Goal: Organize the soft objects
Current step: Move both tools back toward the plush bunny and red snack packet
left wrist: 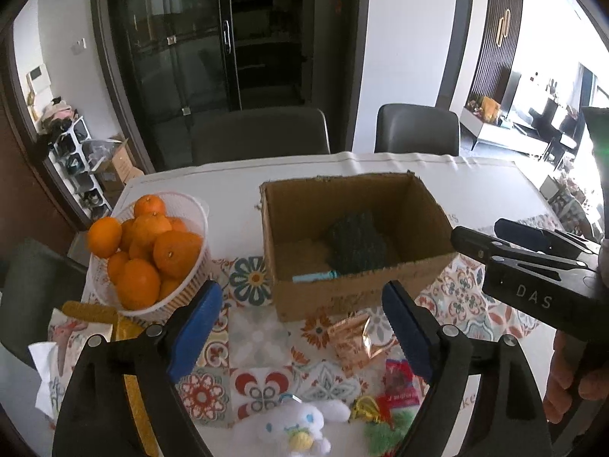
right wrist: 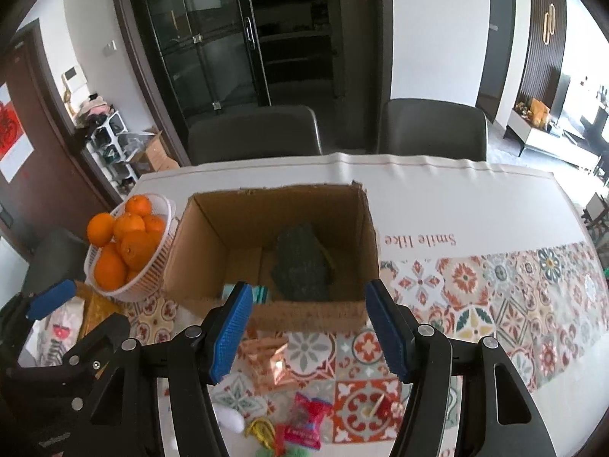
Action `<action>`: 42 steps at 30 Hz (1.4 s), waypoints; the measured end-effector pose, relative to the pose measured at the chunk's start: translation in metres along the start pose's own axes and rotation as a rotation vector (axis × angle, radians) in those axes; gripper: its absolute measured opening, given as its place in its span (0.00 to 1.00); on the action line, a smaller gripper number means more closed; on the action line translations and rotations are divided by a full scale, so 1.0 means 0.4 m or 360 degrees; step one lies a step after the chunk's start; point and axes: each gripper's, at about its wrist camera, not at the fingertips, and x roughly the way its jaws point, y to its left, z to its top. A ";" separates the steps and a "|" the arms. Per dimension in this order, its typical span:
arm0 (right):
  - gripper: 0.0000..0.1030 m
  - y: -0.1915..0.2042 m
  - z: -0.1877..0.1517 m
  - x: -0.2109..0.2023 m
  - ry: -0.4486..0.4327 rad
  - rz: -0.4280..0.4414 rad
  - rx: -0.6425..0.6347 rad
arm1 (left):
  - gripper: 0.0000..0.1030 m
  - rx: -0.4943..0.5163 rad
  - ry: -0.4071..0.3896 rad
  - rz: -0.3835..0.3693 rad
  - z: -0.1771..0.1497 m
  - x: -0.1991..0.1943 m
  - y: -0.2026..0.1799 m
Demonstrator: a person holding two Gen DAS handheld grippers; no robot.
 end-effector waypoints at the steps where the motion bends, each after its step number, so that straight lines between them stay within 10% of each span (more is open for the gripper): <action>1: 0.61 -0.001 -0.010 -0.004 -0.0001 0.0000 -0.0002 | 0.85 0.0000 0.0006 0.0000 -0.007 -0.006 0.001; 42: 0.61 -0.005 -0.337 0.144 0.0464 0.0069 0.0084 | 0.85 -0.0047 0.0605 0.0064 -0.348 0.082 -0.001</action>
